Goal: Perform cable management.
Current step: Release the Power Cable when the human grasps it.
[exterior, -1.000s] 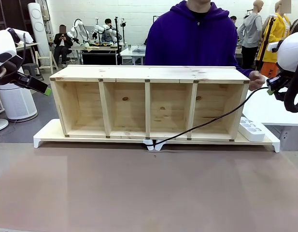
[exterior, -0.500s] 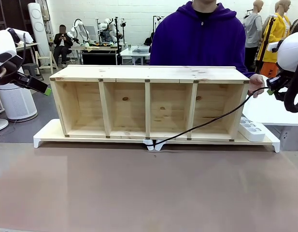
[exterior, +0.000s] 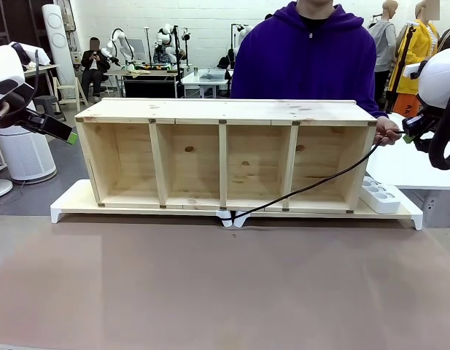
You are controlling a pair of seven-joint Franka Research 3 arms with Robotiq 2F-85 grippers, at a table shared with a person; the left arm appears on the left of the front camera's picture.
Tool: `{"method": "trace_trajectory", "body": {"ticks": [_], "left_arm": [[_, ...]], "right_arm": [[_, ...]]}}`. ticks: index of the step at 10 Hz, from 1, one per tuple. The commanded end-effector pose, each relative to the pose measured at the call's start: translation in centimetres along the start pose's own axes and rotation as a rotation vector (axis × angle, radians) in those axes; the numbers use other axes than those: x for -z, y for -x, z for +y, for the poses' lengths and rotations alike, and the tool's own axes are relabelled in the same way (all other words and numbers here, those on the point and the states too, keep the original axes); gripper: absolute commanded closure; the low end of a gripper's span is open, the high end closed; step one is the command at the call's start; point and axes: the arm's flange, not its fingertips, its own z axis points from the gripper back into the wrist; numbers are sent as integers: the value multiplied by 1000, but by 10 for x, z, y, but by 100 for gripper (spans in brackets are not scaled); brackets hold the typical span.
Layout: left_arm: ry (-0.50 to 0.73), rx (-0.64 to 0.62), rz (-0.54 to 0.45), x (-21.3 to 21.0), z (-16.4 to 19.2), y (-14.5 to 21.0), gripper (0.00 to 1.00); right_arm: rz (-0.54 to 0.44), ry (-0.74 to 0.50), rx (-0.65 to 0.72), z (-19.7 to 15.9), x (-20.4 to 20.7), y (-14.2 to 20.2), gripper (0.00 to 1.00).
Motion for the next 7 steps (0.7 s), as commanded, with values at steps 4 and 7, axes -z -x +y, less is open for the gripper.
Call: {"method": "trace_trajectory", "body": {"ticks": [4,7], "left_arm": [[-7,-16,2,0,-1,0,0],[-7,-16,2,0,-1,0,0]], "right_arm": [[17,-7,-1,-2,-1,1,45],[19,-6,14,-4,-3,0,10]]}}
